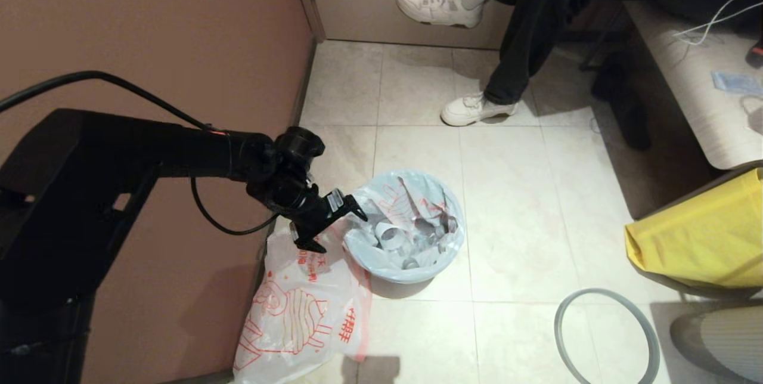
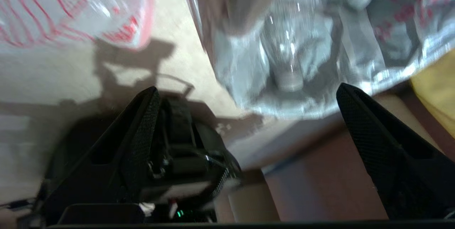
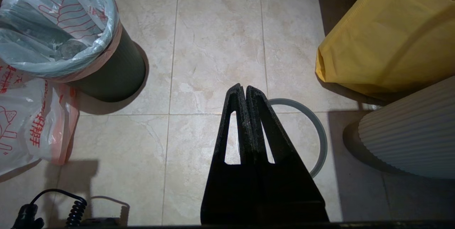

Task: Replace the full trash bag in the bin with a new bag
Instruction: Place the trash bag on the floor

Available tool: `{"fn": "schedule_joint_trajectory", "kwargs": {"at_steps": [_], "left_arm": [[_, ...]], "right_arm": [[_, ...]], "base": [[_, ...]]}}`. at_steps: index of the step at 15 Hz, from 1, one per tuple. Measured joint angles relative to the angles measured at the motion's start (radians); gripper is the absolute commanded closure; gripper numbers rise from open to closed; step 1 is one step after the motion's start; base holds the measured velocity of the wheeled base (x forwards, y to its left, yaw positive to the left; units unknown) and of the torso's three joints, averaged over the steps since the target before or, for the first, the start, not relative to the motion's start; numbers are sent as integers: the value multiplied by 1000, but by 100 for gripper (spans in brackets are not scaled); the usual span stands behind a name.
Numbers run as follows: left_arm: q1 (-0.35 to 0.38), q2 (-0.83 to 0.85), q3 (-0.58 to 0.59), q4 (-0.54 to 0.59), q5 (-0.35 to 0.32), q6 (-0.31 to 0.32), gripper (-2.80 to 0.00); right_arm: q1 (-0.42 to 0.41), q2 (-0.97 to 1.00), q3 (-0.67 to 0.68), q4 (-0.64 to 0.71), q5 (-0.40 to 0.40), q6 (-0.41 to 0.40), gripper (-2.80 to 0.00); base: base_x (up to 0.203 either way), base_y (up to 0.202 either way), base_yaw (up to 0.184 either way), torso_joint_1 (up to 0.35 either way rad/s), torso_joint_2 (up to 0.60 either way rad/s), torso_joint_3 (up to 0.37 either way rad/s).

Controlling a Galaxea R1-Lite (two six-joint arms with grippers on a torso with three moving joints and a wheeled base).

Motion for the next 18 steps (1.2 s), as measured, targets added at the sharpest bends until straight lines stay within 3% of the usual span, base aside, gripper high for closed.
{"fn": "schedule_joint_trajectory", "kwargs": {"at_steps": [2, 3, 4, 6, 11, 13, 18], "left_arm": [[34, -45, 158, -156, -86, 20, -280], [37, -57, 217, -243, -85, 42, -280], [26, -57, 256, -318, -41, 66, -280], [6, -42, 273, -354, 97, 74, -280], [-56, 29, 291, -481, 388, 26, -280], [-68, 45, 291, -488, 452, 18, -280], [-103, -4, 309, -497, 495, -44, -280]], "right_arm": [[0, 0, 0, 0, 0, 0, 0], [0, 0, 0, 0, 0, 0, 0], [0, 0, 0, -1, 0, 0, 0], [1, 0, 0, 0, 0, 0, 0], [0, 0, 0, -1, 0, 0, 0], [0, 0, 0, 0, 0, 0, 0], [0, 0, 0, 0, 0, 0, 0]], "base": [[0, 0, 0, 0, 0, 0], [0, 0, 0, 0, 0, 0], [0, 0, 0, 0, 0, 0], [0, 0, 0, 0, 0, 0], [0, 0, 0, 0, 0, 0], [0, 0, 0, 0, 0, 0], [0, 0, 0, 0, 0, 0]]}}
